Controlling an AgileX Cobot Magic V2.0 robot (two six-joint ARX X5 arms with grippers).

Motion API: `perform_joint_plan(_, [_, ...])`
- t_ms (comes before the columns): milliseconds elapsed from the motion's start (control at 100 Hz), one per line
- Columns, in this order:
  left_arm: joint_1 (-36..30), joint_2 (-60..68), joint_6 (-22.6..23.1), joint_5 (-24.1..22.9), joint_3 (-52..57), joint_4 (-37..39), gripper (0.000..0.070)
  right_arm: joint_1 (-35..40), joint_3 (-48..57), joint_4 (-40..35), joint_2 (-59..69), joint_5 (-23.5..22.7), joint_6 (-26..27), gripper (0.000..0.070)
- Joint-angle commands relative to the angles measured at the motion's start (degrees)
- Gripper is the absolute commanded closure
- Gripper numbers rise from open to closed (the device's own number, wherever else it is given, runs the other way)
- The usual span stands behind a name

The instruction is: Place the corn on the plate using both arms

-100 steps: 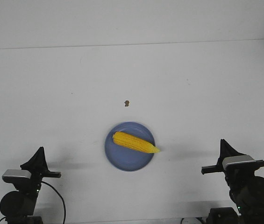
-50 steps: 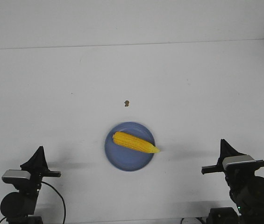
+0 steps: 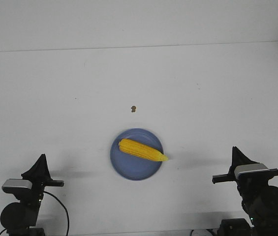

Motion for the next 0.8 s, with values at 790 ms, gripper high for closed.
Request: perform_joint_plan(790, [0.04, -0.07, -0.57, -0.11, -1.11, 0.59, 0.0687, 0.09, -10.99, 10.56, -10.16, 0.42, -0.85, 0.0681])
